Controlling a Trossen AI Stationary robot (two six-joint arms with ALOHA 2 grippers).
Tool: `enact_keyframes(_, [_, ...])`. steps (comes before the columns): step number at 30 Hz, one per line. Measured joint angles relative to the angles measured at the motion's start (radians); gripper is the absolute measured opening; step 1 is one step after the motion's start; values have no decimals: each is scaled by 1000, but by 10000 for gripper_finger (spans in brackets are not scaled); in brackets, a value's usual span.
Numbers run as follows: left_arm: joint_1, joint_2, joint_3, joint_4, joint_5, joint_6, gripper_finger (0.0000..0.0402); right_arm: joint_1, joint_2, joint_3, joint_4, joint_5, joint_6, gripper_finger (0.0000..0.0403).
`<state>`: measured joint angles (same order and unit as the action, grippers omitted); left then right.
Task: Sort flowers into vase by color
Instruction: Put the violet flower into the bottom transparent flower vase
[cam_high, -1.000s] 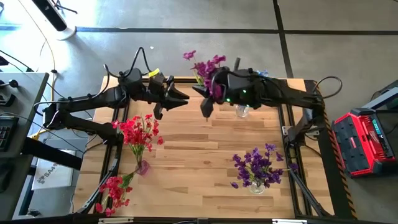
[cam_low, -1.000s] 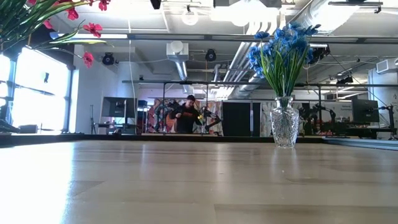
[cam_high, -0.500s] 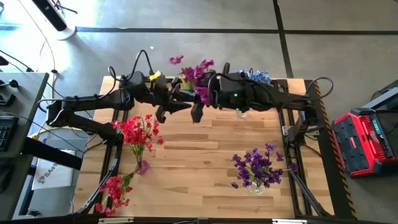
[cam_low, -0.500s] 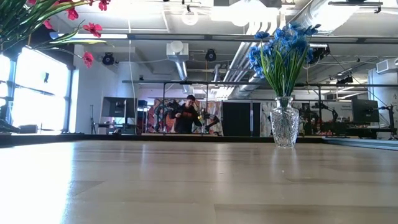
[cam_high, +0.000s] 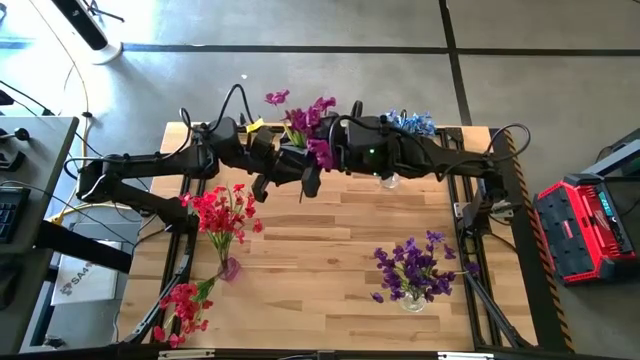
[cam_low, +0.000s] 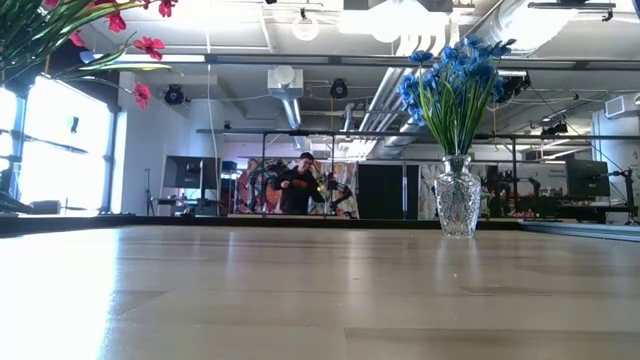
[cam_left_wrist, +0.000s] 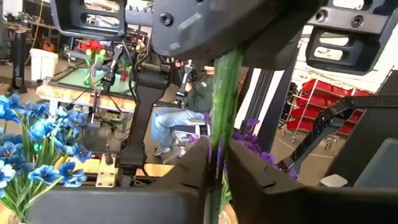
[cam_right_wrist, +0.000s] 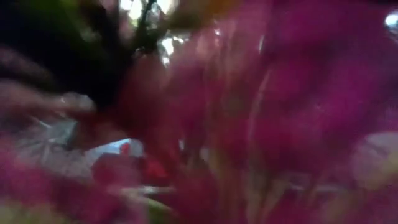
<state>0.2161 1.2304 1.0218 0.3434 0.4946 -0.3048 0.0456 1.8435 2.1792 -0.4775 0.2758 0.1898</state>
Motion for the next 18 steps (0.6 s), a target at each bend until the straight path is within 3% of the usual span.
enact_keyframes(4, [0, 0, 0, -2, 1, 1, 6, 0, 0, 0, 2, -4, 0, 0])
enact_keyframes(12, [0, -2, 0, -4, 5, 2, 2, 2, -5, 0, -14, -30, -32, 9])
enact_keyframes(18, [28, -23, 0, 2, -2, 2, 1, 16, -57, 0, -118, 47, 17, 98])
